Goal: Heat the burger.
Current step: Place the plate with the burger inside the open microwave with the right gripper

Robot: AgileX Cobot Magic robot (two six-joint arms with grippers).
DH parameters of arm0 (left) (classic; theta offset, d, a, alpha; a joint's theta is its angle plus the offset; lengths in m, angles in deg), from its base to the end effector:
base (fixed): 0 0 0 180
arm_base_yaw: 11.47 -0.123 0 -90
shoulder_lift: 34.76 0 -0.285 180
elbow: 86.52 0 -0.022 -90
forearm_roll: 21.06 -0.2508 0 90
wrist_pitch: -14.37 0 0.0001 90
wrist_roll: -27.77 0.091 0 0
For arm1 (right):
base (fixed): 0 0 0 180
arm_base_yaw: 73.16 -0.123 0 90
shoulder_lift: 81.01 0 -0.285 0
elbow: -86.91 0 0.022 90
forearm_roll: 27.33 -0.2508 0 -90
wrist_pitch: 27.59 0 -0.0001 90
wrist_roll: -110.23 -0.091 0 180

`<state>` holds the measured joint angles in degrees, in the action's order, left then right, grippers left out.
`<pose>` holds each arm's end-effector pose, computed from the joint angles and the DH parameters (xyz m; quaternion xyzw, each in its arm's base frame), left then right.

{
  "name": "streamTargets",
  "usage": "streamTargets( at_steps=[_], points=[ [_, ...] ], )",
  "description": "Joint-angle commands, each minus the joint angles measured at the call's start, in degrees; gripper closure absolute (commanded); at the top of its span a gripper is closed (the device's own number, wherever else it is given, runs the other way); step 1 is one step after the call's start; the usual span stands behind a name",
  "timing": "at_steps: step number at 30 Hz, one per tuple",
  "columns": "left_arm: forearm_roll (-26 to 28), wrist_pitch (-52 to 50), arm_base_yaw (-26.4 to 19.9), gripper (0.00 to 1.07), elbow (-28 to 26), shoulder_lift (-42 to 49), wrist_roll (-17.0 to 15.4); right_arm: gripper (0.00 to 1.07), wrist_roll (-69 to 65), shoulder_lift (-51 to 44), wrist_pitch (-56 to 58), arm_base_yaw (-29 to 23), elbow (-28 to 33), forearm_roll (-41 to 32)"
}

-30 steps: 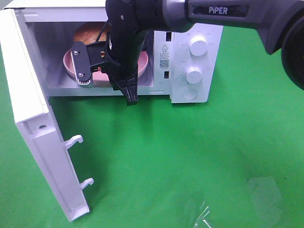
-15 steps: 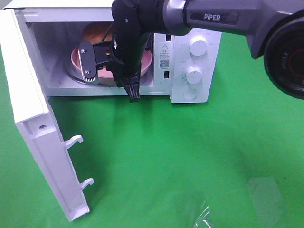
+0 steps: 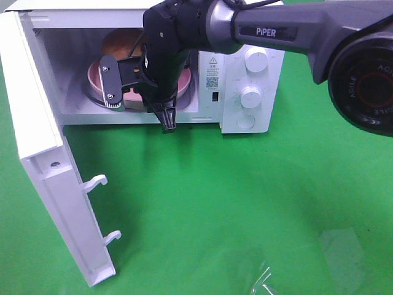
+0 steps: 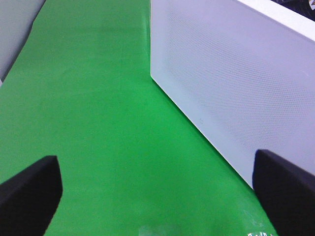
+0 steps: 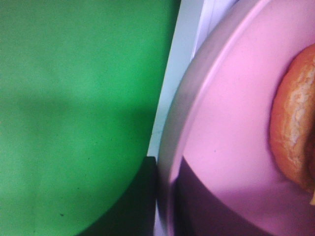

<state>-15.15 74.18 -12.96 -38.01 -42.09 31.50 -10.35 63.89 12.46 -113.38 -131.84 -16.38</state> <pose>-0.0055 -0.0083 0.2793 0.0183 0.8451 -0.0273 0.5336 0.4127 0.3344 0.1636 -0.7613 0.5748 -0.1271 0.2720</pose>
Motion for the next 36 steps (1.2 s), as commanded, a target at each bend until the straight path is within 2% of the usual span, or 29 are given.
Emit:
streamTargets(
  at_steps=[1,5,7,10,11,12,14,19,36],
  points=[
    [0.4,-0.1,-0.1,0.09,0.1,1.0,-0.1,1.03,1.0,-0.4,-3.6,0.2,-1.0,0.6],
    [0.4,-0.1,-0.1,0.09,0.1,1.0,-0.1,1.0,0.8,-0.4,-3.8,0.2,-1.0,0.6],
    [0.4,-0.1,-0.1,0.09,0.1,1.0,-0.1,0.89,-0.6,-0.4,-3.7,0.2,-1.0,0.6],
    [0.4,-0.1,-0.1,0.09,0.1,1.0,-0.1,0.86,-1.0,-0.4,-3.7,0.2,-1.0,0.6],
    [0.4,-0.1,-0.1,0.09,0.1,1.0,-0.1,0.78,-1.3,-0.4,-3.7,0.2,-1.0,0.6],
    [0.4,-0.1,-0.1,0.09,0.1,1.0,-0.1,0.78,-1.3,-0.4,-3.7,0.2,-1.0,0.6],
    [0.4,-0.1,-0.1,0.09,0.1,1.0,-0.1,0.64,-2.3,-0.4,-3.1,0.2,-1.0,0.5],
    [0.4,-0.1,-0.1,0.09,0.1,1.0,-0.1,0.59,-2.5,-0.4,-1.5,0.2,-0.5,0.2],
    [0.4,-0.1,-0.1,0.09,0.1,1.0,-0.1,0.57,-4.6,-2.8,0.6,-0.1,1.3,-1.3]
  ],
)
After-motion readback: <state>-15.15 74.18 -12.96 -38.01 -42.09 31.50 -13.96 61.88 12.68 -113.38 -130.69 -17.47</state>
